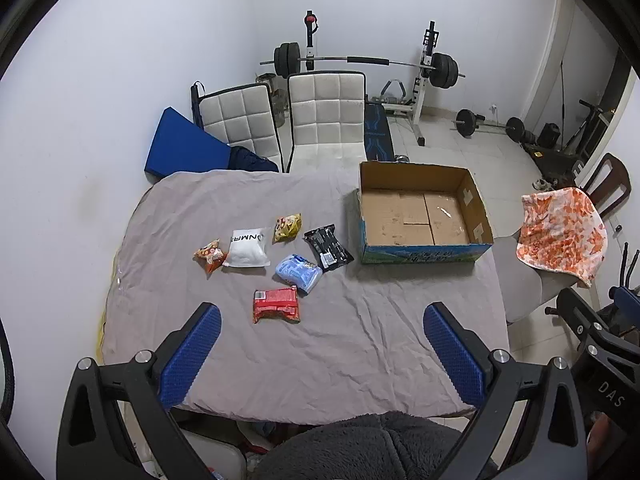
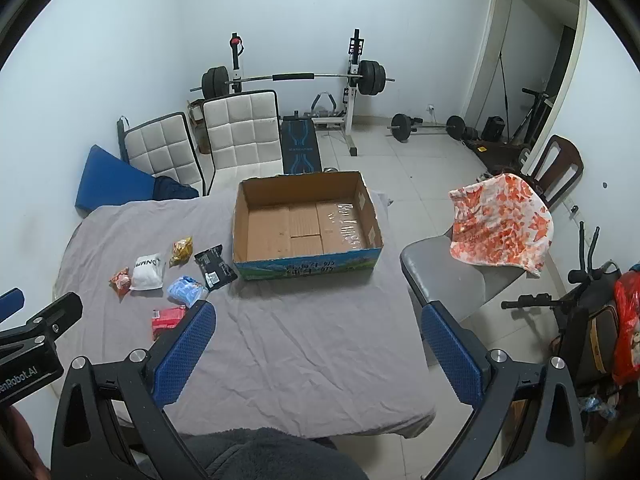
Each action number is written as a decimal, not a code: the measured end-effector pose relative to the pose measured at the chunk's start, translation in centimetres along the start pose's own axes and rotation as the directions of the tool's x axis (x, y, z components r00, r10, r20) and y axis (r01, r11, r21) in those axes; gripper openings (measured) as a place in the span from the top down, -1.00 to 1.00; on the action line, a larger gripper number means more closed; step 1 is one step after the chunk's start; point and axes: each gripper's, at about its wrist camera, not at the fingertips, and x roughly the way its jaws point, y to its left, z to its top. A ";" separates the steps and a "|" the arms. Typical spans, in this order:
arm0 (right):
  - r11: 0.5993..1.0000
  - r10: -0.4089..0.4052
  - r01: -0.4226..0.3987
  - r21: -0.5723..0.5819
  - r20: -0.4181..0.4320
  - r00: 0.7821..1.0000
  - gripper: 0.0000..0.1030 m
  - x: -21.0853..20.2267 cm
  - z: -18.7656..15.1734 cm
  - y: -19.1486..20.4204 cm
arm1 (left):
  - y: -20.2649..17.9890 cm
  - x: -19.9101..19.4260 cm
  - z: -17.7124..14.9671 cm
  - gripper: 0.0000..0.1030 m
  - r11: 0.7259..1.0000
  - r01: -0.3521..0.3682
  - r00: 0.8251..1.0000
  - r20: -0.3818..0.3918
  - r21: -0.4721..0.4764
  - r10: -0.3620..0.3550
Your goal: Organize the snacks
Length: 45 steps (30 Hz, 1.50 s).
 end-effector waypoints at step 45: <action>1.000 0.020 -0.019 -0.007 0.040 0.999 -1.00 -1.3 2.3 -1.0 | -1.0 -0.6 0.2 -1.00 1.000 -0.002 0.999 0.051 -0.010 0.002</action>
